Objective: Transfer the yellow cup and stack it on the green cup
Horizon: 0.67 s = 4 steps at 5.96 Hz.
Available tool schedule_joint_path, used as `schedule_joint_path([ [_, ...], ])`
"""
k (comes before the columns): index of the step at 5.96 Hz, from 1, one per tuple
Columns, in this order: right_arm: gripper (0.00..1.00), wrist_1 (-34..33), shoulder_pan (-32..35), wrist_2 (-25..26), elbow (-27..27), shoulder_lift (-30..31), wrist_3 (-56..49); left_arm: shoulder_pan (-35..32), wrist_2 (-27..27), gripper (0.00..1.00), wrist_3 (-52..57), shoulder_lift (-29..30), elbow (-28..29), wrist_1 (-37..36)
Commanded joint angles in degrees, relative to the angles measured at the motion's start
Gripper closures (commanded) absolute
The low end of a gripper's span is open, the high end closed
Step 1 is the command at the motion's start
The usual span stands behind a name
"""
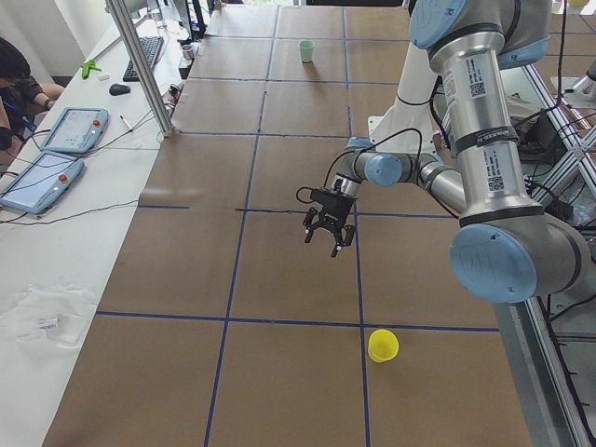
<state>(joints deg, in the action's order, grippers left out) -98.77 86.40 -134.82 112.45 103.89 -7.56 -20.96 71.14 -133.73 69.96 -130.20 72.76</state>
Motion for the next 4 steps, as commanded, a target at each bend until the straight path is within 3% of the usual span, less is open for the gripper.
schedule_joint_path([
  [1, 0.0, 0.1, -0.1, 0.0, 0.1, -0.1, 0.0, 9.7, 2.1, 0.0, -26.6, 0.2, 0.1, -14.3],
  [2, 0.0, 0.0, 0.0, 0.0, 0.5, -0.1, 0.0, 11.6, 3.6, 0.0, -35.8, 0.2, 0.6, -15.2],
  [4, 0.0, 0.1, 0.0, -0.1, 0.7, -0.1, 0.0, 16.6, 4.0, 0.0, -48.9, 0.1, 8.0, -15.6],
])
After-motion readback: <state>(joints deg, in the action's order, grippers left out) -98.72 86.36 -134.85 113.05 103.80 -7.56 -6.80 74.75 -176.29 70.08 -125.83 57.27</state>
